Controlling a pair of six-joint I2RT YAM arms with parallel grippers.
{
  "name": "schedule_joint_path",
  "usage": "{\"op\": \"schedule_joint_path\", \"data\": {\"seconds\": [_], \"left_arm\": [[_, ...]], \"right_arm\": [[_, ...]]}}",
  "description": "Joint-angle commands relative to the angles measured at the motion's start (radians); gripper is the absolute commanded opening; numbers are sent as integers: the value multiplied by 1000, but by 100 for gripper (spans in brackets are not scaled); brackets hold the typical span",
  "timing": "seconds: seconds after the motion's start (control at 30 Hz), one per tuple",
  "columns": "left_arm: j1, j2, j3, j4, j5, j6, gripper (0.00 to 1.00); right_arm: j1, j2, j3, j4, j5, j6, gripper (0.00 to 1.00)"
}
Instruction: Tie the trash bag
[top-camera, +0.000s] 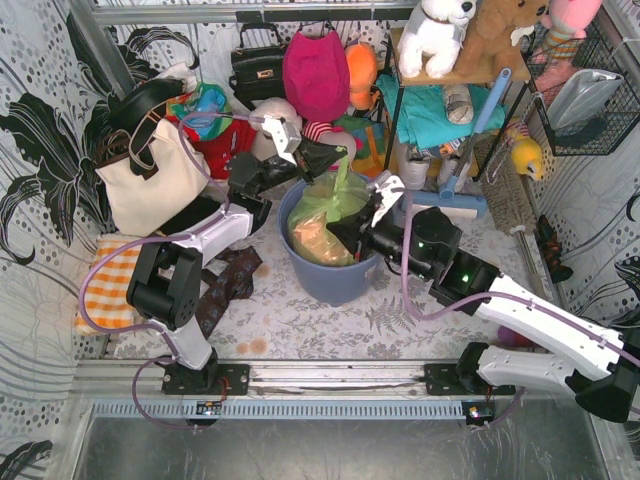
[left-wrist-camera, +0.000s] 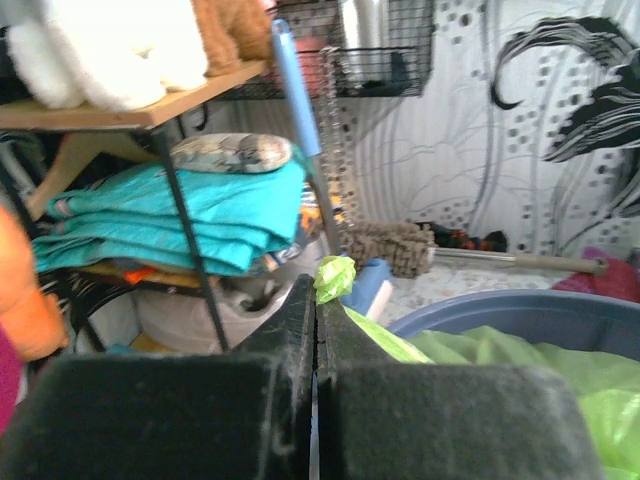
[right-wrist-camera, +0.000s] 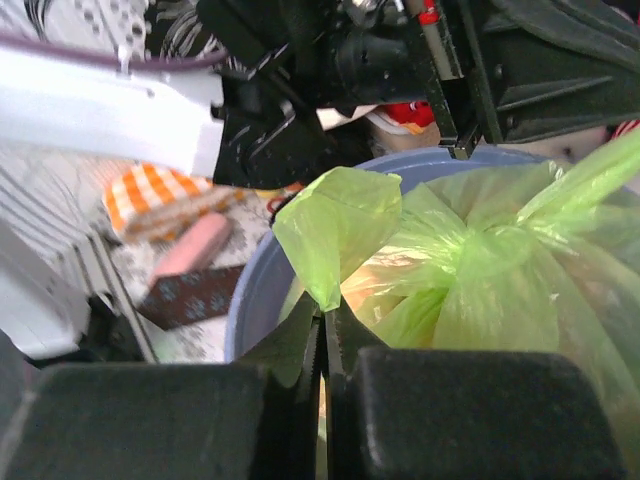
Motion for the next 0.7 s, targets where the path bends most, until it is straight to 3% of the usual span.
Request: {"op": "schedule_joint_path", "data": {"seconds": [0.0,0.17,0.37,0.67], "left_arm": [[-6,-54,17,-69,-175,178,0],[-6,-88,28,-119,-269,267,0],[-6,-91,52,-129,-345,301,0],[-6,-51,4,-167,-394,345,0]], "right_arm": [[0,15,110,-53,136,358,0],[-1,68,275,-281,95,539,0],[-1,73,277,-330,-10,674,0],[-1,4,36,-307,-28,823,0]]}}
